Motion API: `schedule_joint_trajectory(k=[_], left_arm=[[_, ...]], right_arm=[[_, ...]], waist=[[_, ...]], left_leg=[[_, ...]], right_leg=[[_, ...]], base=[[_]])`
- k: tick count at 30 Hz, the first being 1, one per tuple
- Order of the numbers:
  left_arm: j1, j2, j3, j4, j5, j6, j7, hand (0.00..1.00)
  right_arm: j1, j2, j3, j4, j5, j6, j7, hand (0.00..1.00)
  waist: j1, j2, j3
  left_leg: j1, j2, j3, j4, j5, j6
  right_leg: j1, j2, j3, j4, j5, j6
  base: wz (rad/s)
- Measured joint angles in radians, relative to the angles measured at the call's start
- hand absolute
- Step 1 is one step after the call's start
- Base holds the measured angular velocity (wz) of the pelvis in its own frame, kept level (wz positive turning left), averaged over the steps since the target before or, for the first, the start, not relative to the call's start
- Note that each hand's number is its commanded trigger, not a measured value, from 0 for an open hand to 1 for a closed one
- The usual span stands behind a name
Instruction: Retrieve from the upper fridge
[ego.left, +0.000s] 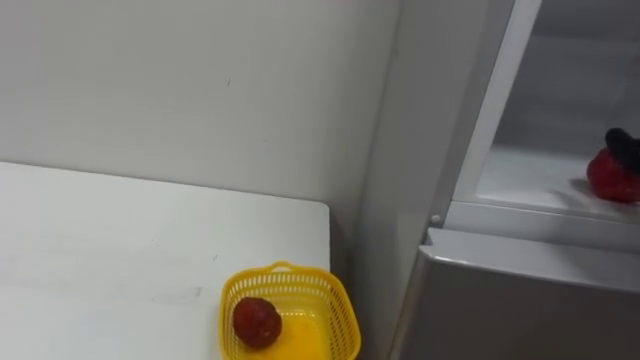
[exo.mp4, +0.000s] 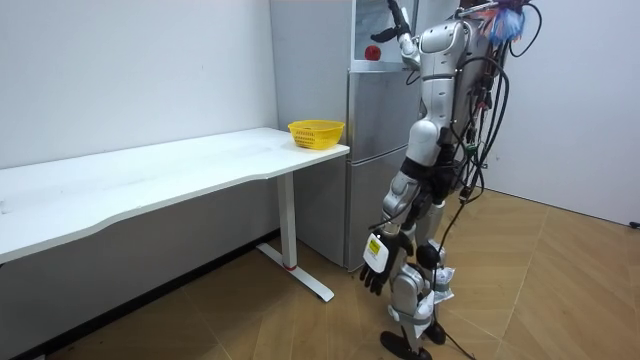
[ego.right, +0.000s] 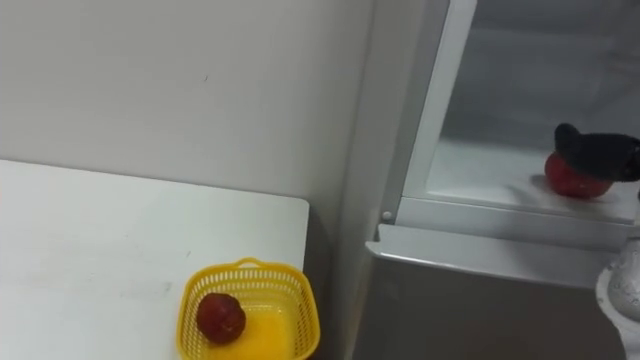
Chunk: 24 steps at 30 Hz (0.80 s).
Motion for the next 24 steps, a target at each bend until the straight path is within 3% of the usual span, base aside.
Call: schedule_joint_trajectory(k=[4,16,24], left_arm=[[0.002,0.009,0.000,-0.002,0.000,0.013,0.001,0.00],[0.035,0.018,0.020,-0.076,0.001,0.040,0.000,0.00],[0.038,0.018,0.040,-0.080,0.007,0.050,0.000,0.00]], right_arm=[[-0.014,-0.001,0.015,0.059,0.042,0.018,0.024,0.00],[-0.039,-0.025,0.046,0.161,0.103,0.069,0.170,0.00],[-0.065,-0.025,0.046,0.212,0.101,0.070,0.205,0.00]], waist=[[0.006,-0.008,-0.0037],[0.015,-0.017,-0.0040],[0.018,-0.016,-0.0045]], left_leg=[[-0.001,0.000,-0.004,0.000,0.000,0.000],[-0.016,-0.001,-0.019,-0.001,0.002,-0.001],[-0.014,-0.001,-0.020,0.000,0.002,-0.001]], right_leg=[[0.001,-0.001,-0.003,0.001,0.000,0.000],[-0.004,-0.003,-0.024,0.002,0.000,0.000],[-0.002,-0.003,-0.025,0.002,0.000,0.000]], base=[[0.01],[0.04],[0.00]])
